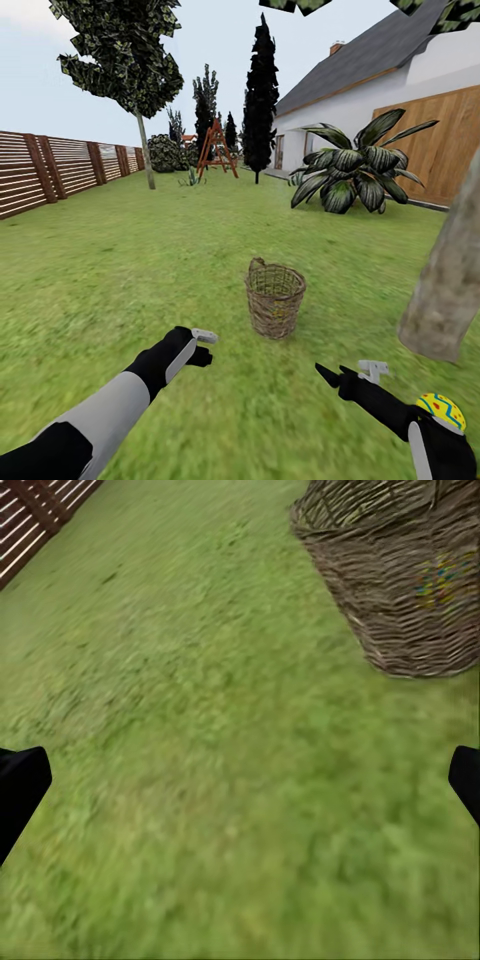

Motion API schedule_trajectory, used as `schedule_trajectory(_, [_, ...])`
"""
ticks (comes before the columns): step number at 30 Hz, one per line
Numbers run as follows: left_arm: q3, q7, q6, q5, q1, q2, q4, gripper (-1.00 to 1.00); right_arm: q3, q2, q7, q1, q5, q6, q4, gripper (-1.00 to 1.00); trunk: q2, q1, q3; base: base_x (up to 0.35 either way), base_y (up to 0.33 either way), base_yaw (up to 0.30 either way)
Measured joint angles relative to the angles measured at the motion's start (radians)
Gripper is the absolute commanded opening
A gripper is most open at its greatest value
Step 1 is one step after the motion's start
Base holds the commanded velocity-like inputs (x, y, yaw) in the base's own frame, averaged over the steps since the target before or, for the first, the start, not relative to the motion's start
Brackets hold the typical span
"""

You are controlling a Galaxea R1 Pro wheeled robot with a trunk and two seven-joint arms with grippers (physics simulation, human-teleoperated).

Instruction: Take the three Easter eggs out of the wicker basket on the lawn in the garden, then place them on the lawn next to a single tree (choose any tree) so that all three eggs are next to the same tree and none are left in the basket.

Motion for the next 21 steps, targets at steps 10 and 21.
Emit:
schedule_trajectory(10, [0.000, 0.000, -0.001, 0.000, 0.000, 0.000, 0.000, 1.00, 0.001, 0.000, 0.000, 0.000, 0.001, 0.000, 0.000, 1.00, 0.000, 0.000, 0.000, 0.209, 0.248, 0.000])
schedule_trajectory(21, [-0.001, -0.001, -0.002, 0.000, 0.000, 0.000, 0.000, 1.00, 0.001, 0.000, 0.000, 0.001, -0.002, 0.000, 0.000, 1.00, 0.000, 0.000, 0.001, 0.226, 0.232, -0.072])
